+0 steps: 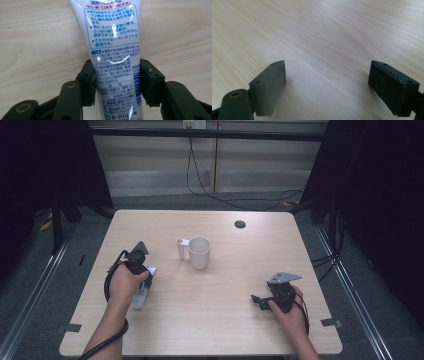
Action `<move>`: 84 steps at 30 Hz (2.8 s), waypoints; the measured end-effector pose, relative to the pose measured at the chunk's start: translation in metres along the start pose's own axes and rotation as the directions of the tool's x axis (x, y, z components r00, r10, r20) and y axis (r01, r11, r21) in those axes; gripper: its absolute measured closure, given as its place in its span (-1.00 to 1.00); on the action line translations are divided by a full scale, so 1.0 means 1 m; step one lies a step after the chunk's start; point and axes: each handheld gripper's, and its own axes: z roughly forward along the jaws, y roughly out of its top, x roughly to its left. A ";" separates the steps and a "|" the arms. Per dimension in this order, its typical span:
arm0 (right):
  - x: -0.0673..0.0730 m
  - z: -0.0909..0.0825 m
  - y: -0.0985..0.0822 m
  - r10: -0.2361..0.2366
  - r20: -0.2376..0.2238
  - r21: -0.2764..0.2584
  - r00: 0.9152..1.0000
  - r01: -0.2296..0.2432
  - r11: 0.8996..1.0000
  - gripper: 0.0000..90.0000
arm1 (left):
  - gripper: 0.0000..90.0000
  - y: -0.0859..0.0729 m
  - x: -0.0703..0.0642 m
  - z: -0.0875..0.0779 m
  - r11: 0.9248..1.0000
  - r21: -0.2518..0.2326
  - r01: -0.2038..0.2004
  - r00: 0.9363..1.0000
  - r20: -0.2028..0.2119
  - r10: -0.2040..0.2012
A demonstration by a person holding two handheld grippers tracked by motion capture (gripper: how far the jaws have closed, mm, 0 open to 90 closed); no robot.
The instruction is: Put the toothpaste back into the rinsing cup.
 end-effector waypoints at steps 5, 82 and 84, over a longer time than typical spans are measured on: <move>0.000 0.000 0.000 0.000 0.000 0.000 1.000 0.000 1.000 -0.69 | 0.04 0.003 -0.001 0.003 0.999 0.020 0.030 0.999 -0.017 -0.030; 0.000 0.000 0.000 0.000 0.002 0.001 1.000 0.000 1.000 -0.69 | 0.49 -0.025 -0.007 -0.080 0.739 -0.672 -0.043 0.926 0.251 0.281; 0.000 0.000 0.000 0.002 0.002 0.002 1.000 -0.002 1.000 -0.69 | 0.49 -0.025 -0.009 -0.081 0.729 -0.684 -0.038 0.924 0.253 0.286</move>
